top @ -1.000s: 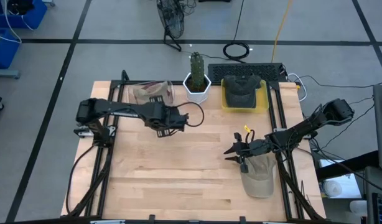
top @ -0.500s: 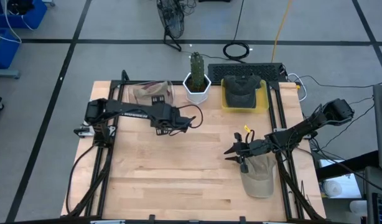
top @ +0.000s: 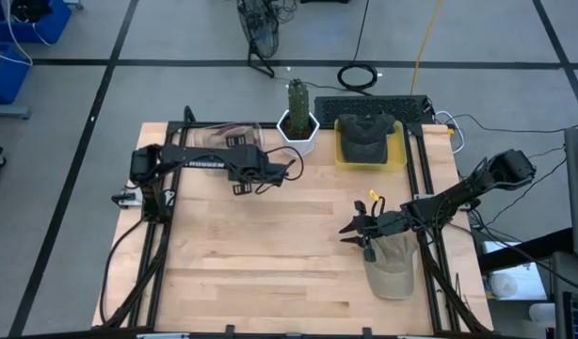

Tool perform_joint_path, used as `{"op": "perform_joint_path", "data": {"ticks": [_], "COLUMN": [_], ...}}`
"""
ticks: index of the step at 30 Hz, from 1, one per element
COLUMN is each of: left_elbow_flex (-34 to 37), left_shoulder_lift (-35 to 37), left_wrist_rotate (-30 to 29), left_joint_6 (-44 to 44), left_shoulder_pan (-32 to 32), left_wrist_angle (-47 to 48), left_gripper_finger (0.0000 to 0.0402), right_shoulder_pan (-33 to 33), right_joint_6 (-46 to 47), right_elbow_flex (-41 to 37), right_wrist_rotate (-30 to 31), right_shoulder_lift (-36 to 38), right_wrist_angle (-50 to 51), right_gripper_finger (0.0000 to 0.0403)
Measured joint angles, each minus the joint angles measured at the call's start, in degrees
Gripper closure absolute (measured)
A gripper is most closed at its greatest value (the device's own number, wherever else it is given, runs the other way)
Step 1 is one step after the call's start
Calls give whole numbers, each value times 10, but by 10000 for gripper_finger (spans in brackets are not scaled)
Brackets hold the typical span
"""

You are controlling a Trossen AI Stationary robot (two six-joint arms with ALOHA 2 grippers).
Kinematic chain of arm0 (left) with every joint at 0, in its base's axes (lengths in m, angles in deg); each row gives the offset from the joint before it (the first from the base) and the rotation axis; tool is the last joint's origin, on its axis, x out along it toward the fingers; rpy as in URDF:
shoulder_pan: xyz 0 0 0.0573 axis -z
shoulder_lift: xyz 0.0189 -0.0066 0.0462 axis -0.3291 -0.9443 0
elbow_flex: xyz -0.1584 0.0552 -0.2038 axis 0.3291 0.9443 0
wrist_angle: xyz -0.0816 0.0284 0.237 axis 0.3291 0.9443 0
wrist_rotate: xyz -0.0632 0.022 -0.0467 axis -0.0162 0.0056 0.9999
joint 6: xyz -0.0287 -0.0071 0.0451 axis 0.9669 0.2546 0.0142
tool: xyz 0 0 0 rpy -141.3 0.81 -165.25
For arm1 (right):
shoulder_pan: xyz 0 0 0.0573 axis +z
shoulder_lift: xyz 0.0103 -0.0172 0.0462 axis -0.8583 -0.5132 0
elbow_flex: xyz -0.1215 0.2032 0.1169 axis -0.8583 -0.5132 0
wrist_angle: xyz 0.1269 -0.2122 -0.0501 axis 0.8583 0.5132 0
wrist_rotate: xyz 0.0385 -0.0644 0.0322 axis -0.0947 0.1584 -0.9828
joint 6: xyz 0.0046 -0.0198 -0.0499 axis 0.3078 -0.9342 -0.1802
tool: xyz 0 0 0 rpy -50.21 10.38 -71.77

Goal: Pick & Place hat
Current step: Put the left brown cap into the transparent bin

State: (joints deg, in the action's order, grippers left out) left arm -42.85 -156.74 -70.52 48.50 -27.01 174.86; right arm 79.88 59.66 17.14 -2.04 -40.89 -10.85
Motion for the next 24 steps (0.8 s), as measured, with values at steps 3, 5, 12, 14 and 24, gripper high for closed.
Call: {"op": "perform_joint_path", "data": {"ticks": [3, 5, 12, 14, 24], "left_elbow_flex": [0, 0, 0, 0, 0], "left_shoulder_lift": [4, 13, 84, 106, 141], "left_wrist_rotate": [-3, -4, 12, 15, 107], "left_joint_6": [-15, -24, -27, -18, -29], "left_shoulder_pan": [-5, -6, -9, -15, -43], "left_wrist_angle": [0, 0, -2, -2, -2], "left_gripper_finger": [327, 350, 388, 377, 389], "right_shoulder_pan": [0, 0, 0, 0, 0], "right_joint_6": [0, 0, 0, 0, 9], "right_elbow_flex": [0, 0, 0, 0, 0], "right_wrist_rotate": [0, 0, 0, 0, 0], "right_shoulder_lift": [0, 0, 0, 0, 0], "right_wrist_angle": [0, 0, 0, 0, -2], "right_gripper_finger": [303, 303, 303, 303, 303]}}
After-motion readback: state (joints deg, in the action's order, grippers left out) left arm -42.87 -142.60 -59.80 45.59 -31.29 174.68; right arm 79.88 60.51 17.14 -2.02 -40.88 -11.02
